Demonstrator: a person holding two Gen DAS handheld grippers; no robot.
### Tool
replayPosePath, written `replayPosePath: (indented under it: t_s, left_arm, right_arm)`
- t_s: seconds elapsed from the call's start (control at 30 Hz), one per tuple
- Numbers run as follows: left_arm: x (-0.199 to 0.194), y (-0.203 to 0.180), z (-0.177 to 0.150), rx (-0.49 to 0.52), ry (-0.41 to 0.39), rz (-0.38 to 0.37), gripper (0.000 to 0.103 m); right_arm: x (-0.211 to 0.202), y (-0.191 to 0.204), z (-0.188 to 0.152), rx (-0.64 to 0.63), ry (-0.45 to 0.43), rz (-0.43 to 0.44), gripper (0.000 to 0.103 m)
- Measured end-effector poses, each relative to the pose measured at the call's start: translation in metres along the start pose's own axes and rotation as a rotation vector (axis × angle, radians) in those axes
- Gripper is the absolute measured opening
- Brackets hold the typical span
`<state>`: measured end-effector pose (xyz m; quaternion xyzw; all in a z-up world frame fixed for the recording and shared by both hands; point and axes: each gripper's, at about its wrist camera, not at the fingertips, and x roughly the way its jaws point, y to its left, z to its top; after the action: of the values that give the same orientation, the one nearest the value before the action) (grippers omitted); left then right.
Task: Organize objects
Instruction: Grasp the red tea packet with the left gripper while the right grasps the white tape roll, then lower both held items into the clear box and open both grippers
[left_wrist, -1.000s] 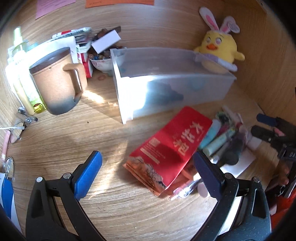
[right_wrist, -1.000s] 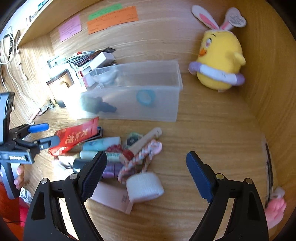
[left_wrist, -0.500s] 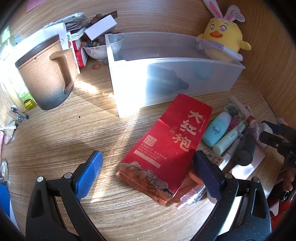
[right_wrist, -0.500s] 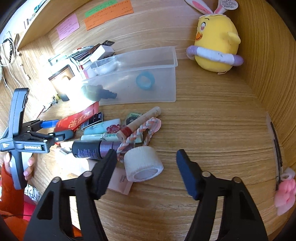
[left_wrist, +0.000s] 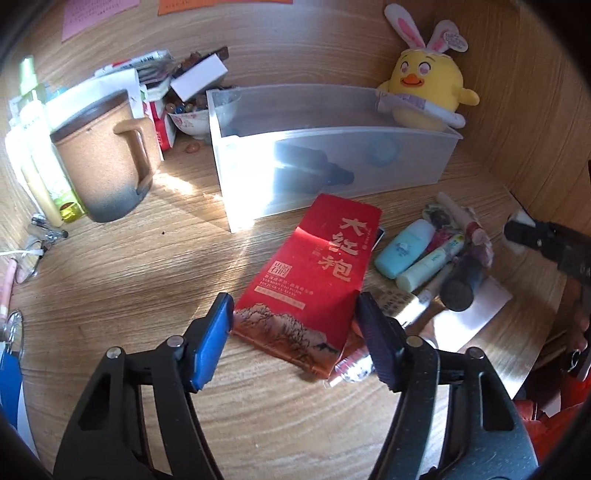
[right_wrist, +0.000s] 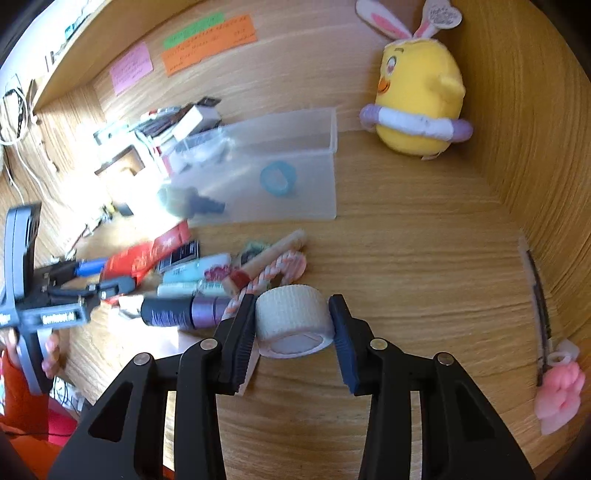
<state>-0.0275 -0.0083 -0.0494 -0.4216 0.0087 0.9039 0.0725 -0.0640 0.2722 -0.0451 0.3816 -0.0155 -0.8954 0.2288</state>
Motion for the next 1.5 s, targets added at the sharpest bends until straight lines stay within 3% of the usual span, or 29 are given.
replayPosePath:
  t_s: [0.07, 0.13, 0.43, 1.1, 1.27, 1.5]
  left_arm:
    - [-0.006, -0.001, 0.000, -0.009, -0.016, -0.001, 0.058]
    - [-0.012, -0.001, 0.000, -0.021, -0.034, -0.001, 0.057]
    - [-0.038, 0.001, 0.001, -0.051, -0.098, 0.007, 0.056]
    - [-0.098, -0.015, 0.028, 0.014, -0.265, -0.032, 0.056]
    - [-0.092, -0.015, 0.046, 0.020, -0.296, -0.026, 0.056]
    - [-0.060, -0.013, 0.083, 0.035, -0.274, -0.027, 0.056]
  right_arm:
    - [-0.002, 0.000, 0.005, -0.001, -0.014, 0.000, 0.036]
    - [-0.004, 0.001, 0.009, -0.002, -0.025, 0.005, 0.036]
    - [-0.005, 0.011, 0.022, -0.019, -0.062, 0.033, 0.036]
    - [-0.005, 0.040, 0.068, -0.089, -0.165, 0.083, 0.036]
    - [0.003, 0.043, 0.088, -0.104, -0.177, 0.084, 0.036]
    - [0.022, 0.041, 0.118, -0.110, -0.159, 0.063, 0.036]
